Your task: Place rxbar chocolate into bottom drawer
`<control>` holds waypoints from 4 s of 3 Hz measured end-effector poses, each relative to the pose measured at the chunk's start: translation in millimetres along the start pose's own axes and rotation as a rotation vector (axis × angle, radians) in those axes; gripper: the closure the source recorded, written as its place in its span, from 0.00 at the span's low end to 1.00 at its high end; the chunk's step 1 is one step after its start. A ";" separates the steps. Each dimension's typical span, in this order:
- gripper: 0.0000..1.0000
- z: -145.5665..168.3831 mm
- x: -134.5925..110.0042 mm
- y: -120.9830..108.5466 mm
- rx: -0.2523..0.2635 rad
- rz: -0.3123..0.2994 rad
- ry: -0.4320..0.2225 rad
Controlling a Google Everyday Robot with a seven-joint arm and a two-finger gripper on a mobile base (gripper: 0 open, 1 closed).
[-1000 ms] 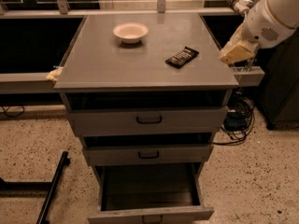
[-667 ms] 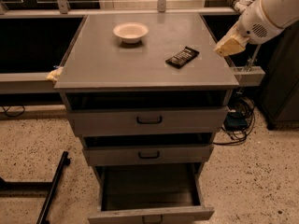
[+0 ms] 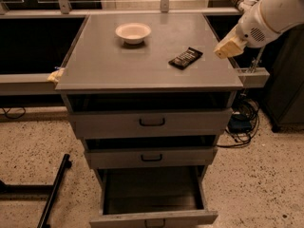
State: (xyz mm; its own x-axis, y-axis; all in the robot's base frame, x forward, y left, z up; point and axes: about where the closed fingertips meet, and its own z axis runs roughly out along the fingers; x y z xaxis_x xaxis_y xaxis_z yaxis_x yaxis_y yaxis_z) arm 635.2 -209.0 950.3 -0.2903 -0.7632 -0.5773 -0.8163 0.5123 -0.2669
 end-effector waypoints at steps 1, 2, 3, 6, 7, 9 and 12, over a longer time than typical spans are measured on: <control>0.82 40.8 -22.2 -2.2 0.032 0.024 -0.080; 0.59 72.6 -44.0 -7.8 0.058 0.017 -0.140; 0.35 96.9 -57.6 -15.1 0.076 -0.013 -0.166; 0.27 134.3 -61.7 -26.8 0.091 -0.046 -0.143; 0.45 142.2 -56.7 -34.9 0.107 -0.042 -0.127; 0.83 150.6 -39.9 -43.2 0.121 -0.031 -0.077; 0.54 159.8 -33.0 -37.4 0.097 -0.020 -0.060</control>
Offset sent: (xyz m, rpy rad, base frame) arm 0.0876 0.0862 -0.0374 0.1522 -0.1801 -0.0072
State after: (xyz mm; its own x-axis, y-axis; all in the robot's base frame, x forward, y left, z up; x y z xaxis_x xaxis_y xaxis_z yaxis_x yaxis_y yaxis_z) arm 755.2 -140.1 856.0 -0.2414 -0.7502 -0.6156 -0.7689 0.5349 -0.3503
